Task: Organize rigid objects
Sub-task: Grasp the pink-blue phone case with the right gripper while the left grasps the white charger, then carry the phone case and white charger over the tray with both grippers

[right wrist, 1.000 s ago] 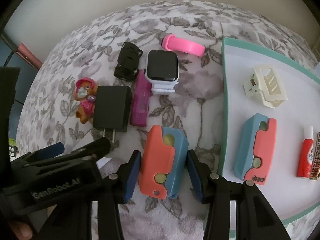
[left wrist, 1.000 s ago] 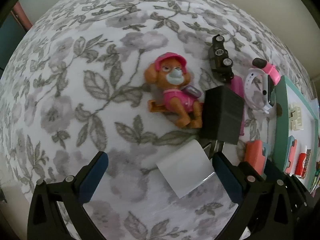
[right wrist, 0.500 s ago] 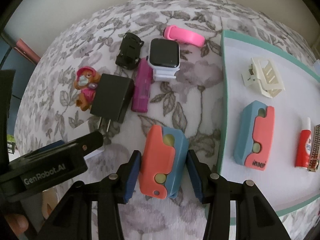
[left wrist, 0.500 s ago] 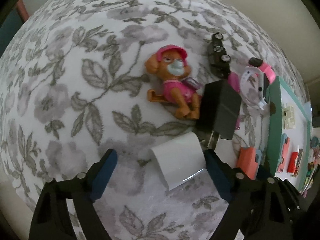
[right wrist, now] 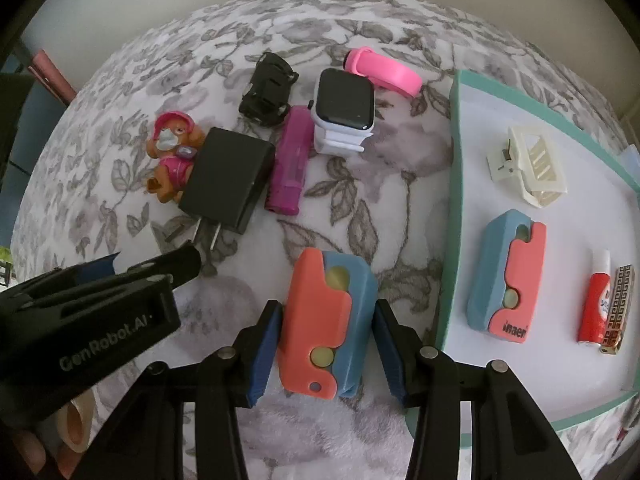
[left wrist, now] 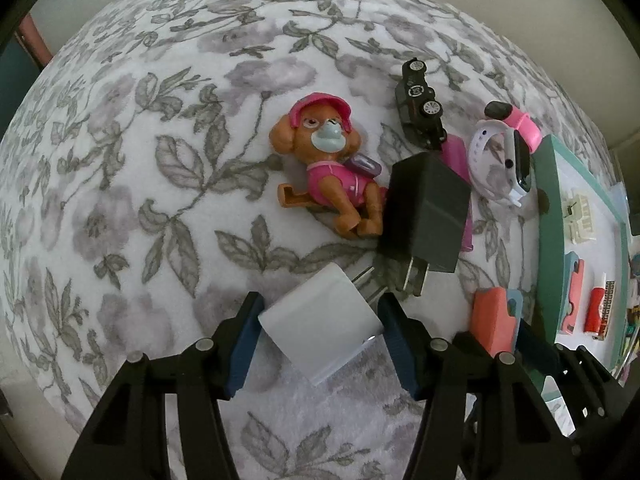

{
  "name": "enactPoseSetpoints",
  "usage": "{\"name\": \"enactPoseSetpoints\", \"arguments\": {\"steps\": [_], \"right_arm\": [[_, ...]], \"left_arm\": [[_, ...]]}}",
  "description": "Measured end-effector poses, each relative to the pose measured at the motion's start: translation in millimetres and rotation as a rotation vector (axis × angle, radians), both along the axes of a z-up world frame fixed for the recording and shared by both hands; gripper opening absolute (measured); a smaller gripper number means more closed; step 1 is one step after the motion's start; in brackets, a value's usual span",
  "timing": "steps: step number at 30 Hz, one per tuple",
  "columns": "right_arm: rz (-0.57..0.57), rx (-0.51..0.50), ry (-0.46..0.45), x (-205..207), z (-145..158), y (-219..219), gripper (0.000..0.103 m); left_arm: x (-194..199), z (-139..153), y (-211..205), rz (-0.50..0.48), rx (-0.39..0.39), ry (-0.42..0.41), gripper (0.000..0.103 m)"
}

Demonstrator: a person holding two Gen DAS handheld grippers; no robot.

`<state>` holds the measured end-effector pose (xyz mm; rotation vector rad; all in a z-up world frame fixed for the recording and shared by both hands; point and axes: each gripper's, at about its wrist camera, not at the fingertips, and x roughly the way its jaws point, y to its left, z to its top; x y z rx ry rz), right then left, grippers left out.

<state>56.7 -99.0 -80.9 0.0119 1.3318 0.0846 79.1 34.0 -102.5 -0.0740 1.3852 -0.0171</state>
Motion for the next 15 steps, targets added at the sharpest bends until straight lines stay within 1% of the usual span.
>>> {"name": "enactPoseSetpoints", "arguments": {"steps": [1,2,6,12,15], "right_arm": [[0.004,-0.006,-0.002,0,0,1,0.049],[0.011,-0.020,-0.004,-1,-1,3,0.049],[0.037,-0.070,-0.012,-3,-3,13,0.049],[0.034,-0.067,-0.009,-5,-6,16,0.048],[0.035,-0.051,-0.013,-5,-3,14,0.048]], "left_arm": [[0,-1,-2,0.001,-0.001,-0.001,0.061],[3,2,-16,0.005,-0.003,-0.001,0.061],[-3,4,-16,0.022,-0.019,-0.003,0.061],[-9,12,-9,0.038,-0.040,-0.014,0.060],[-10,18,-7,0.043,-0.045,-0.025,0.060]]}}
